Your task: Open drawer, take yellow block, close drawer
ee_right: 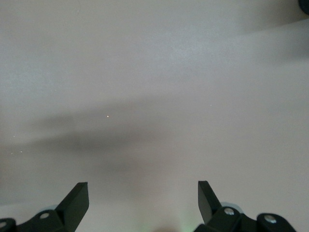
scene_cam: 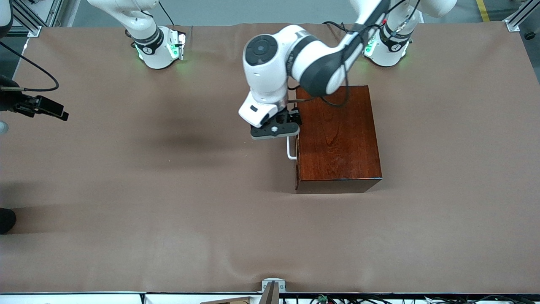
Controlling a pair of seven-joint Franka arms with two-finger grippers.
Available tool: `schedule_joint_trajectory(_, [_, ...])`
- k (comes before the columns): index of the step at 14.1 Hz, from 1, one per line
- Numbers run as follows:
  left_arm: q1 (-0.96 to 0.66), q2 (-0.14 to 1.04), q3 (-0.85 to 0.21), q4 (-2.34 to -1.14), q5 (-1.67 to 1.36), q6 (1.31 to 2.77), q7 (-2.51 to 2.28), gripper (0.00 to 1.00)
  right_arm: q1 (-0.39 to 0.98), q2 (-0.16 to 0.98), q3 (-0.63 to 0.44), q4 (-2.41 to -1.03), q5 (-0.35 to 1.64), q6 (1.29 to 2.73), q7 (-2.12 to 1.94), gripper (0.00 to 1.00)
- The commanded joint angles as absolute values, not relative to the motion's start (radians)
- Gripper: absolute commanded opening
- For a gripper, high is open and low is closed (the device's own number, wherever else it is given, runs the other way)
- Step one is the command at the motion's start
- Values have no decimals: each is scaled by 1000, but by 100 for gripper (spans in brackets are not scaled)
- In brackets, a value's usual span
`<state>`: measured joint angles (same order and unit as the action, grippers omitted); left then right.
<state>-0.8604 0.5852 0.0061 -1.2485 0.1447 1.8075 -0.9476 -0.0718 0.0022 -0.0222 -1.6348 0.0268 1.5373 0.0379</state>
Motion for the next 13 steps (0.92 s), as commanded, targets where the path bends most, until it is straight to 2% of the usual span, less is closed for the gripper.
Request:
schedule_joint_trajectory(1, [-969,617,133,-1203,172,1821,-959,100,-98,-11,-3,-1643,21,1531,31,100])
schedule_joint_trajectory(3, [-974,629,138,-1203,170,1906,-968,100,-98,-9,-3,-1643,21,1531,31,100])
schedule_joint_trajectory(5, [-974,649,127,-1204,157,1911,-965,100,-98,-9,-3,-1643,21,1531,31,100])
schedule_joint_trajectory(13, [-971,716,121,-1209,83,1784,-853,100,-100,-9,-3,-1644,21,1531,31,100])
